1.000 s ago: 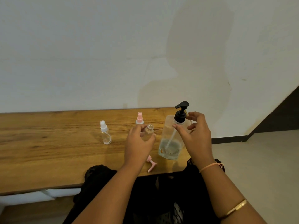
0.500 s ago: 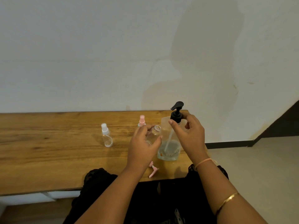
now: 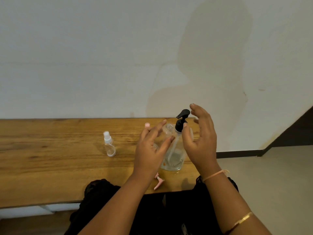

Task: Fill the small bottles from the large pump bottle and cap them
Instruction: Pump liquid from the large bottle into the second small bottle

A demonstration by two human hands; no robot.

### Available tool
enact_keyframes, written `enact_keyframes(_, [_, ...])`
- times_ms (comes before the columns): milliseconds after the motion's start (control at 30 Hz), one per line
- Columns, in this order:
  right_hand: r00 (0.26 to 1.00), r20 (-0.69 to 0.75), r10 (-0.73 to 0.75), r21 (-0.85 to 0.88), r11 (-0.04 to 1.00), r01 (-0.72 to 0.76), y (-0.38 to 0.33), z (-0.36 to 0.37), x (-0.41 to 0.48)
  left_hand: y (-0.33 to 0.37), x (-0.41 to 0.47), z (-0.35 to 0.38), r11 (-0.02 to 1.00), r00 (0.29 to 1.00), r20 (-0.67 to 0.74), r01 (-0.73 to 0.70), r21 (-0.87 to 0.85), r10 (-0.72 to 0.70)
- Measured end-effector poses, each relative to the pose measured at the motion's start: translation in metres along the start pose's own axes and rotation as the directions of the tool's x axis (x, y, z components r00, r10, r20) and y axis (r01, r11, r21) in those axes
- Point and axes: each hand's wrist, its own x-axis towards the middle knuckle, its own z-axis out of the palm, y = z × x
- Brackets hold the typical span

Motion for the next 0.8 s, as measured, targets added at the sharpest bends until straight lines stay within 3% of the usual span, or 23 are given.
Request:
enact_keyframes(233, [0.987,-0.018,-0.162,-0.135,0.978,0.158,0.002,0.006,0.008,0.005,0.004,0.002,0.998,0.997,-0.041,-0.058,-0.006,0.058])
enact_keyframes(600, [0.974,-0.088,-0.207,-0.165,0.968,0.19,0.002,0.013,0.006,0.01,0.01,0.003,0.995,0.99,-0.112,-0.093,-0.036,0.088])
enact_keyframes(800, [0.978,-0.057,-0.199,-0.236,0.955,0.181,0.005,0.015,0.001,0.008,0.011,0.001,0.992,0.985,-0.128,-0.113,0.047,0.118])
